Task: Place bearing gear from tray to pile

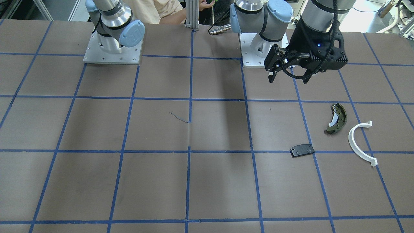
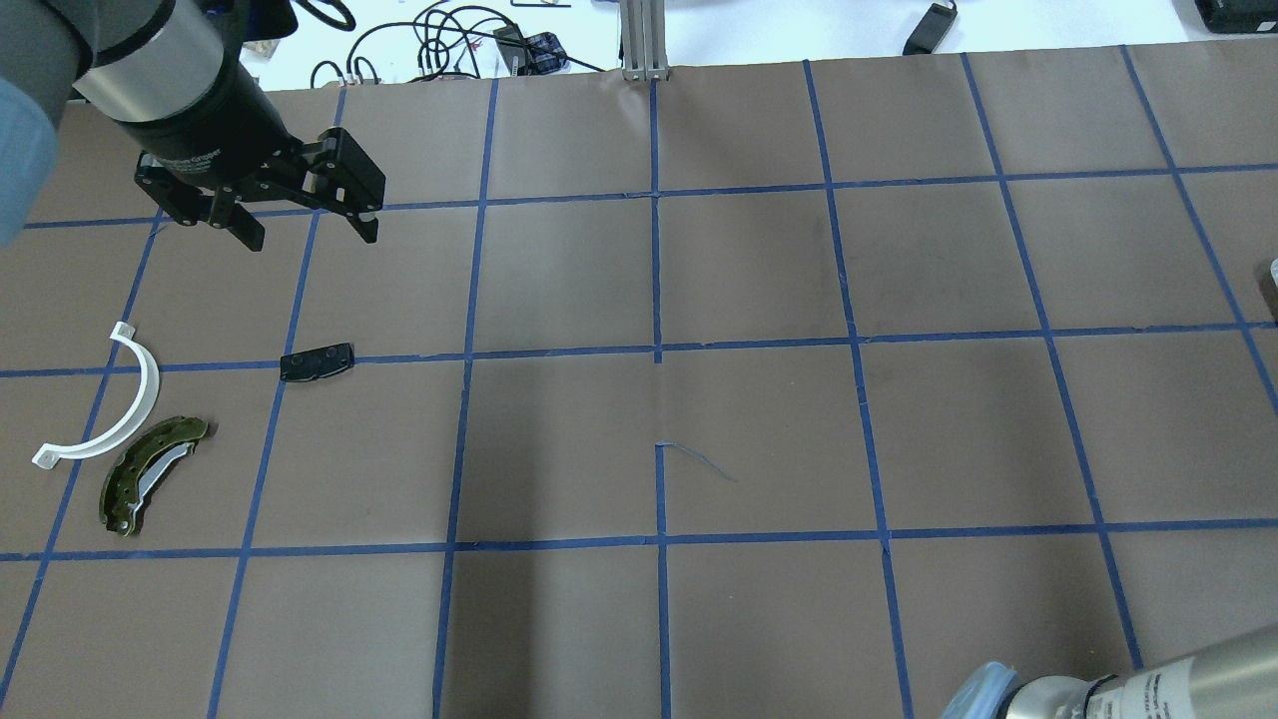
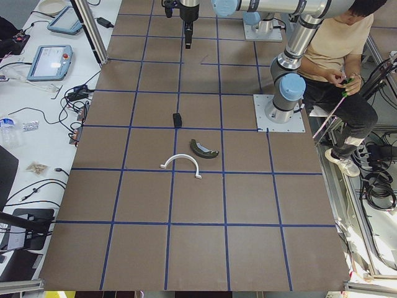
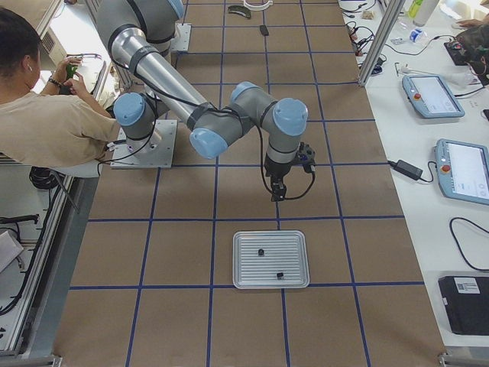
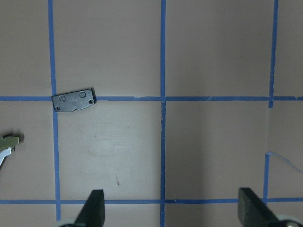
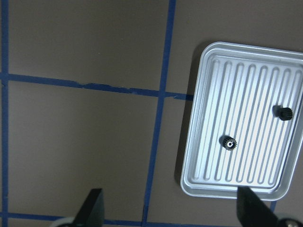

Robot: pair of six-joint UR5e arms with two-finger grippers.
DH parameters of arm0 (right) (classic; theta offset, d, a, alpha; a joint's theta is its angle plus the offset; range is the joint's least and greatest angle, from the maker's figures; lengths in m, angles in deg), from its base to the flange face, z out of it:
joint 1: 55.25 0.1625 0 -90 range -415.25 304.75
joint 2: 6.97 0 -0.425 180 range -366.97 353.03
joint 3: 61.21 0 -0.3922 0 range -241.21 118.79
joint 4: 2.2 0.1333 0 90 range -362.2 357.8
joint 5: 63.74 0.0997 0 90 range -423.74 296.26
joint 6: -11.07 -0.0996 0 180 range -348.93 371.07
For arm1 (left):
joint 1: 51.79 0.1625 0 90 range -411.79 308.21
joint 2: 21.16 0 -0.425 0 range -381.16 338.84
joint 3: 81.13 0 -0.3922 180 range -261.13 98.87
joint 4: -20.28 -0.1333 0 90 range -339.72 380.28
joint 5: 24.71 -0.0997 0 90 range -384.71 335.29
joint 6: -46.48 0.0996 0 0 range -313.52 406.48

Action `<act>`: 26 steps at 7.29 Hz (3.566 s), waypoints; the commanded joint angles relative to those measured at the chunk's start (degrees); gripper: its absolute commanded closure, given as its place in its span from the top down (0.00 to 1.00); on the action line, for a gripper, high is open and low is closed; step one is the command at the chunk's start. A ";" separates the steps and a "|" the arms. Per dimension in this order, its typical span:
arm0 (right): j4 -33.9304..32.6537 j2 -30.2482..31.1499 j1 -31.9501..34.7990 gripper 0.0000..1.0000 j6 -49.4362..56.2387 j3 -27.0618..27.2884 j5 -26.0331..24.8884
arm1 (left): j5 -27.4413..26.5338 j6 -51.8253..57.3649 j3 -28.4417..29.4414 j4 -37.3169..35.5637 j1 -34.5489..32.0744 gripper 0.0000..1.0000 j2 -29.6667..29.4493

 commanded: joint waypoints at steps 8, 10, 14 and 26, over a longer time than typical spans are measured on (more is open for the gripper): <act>-0.47 -25.52 -6.30 0.90 14.90 -21.84 0.62 | -0.06 0.12 -0.34 -0.01 -0.01 1.00 0.11; -0.47 -28.08 -6.48 0.88 14.99 -23.26 0.18 | -0.06 0.12 -0.43 -0.01 -0.01 1.00 0.20; -2.74 -30.10 -6.74 0.78 14.64 -23.35 -0.08 | -0.06 0.21 -0.52 -0.01 -0.01 1.00 0.20; -3.46 -31.61 -6.74 0.39 14.11 -22.82 -5.53 | -0.06 0.21 -0.43 -0.01 -0.01 1.00 0.20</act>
